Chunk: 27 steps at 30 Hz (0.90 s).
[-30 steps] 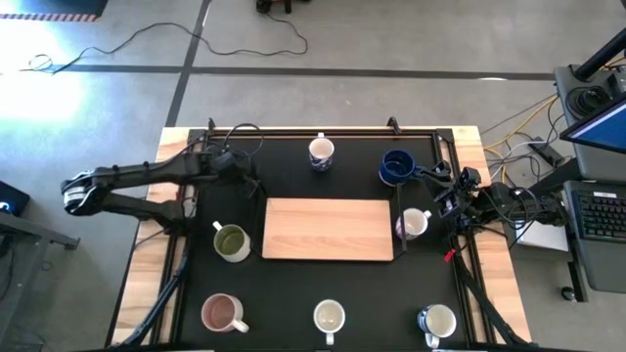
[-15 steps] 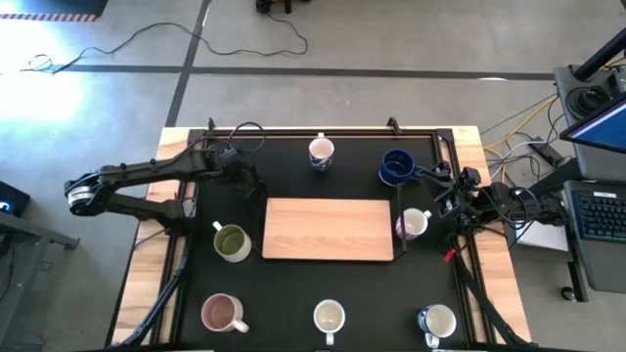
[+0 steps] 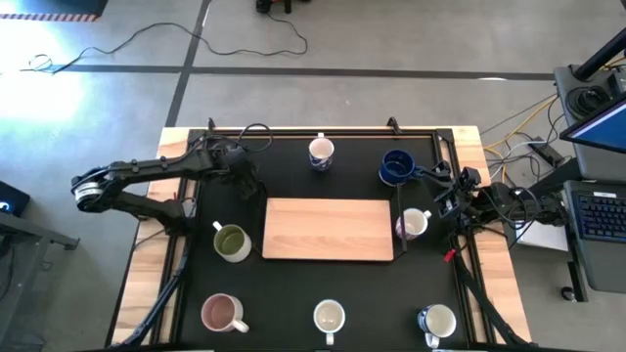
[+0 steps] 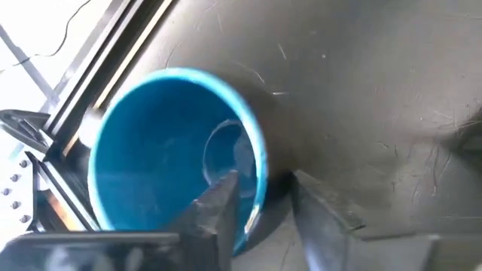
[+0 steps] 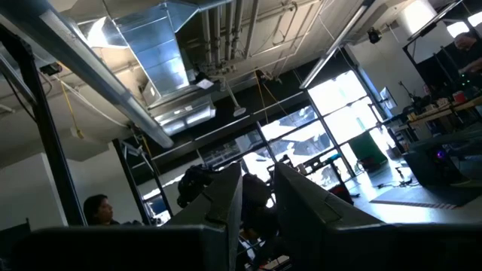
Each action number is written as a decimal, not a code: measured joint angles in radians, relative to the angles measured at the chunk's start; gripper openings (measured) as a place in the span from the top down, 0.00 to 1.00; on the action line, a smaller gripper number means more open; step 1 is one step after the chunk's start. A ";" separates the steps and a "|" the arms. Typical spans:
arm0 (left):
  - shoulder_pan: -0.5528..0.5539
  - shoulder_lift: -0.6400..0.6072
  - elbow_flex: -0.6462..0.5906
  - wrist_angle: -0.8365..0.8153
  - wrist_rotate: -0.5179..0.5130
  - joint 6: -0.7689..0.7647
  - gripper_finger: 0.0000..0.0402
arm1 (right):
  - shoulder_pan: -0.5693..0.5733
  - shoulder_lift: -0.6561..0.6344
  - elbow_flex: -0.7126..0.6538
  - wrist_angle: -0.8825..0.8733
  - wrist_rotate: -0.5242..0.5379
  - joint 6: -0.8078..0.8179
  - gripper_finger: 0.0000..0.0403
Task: Place coffee mugs
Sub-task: Put the blue mug on the shelf
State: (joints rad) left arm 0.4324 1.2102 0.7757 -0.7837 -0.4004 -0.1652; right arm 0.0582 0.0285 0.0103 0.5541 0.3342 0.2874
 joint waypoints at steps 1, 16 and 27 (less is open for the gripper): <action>0.000 0.000 0.000 0.001 0.000 0.003 0.83 | 0.000 0.000 0.000 0.000 0.000 0.000 0.83; 0.002 0.000 0.012 0.020 0.054 0.025 0.98 | 0.000 0.000 0.000 0.000 0.000 0.000 0.83; 0.013 0.000 0.139 0.022 0.047 0.102 0.99 | 0.000 0.000 0.000 0.000 0.000 0.000 0.83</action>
State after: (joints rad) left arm 0.4451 1.2098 0.9142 -0.7614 -0.3537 -0.0636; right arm 0.0585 0.0287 0.0102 0.5540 0.3341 0.2874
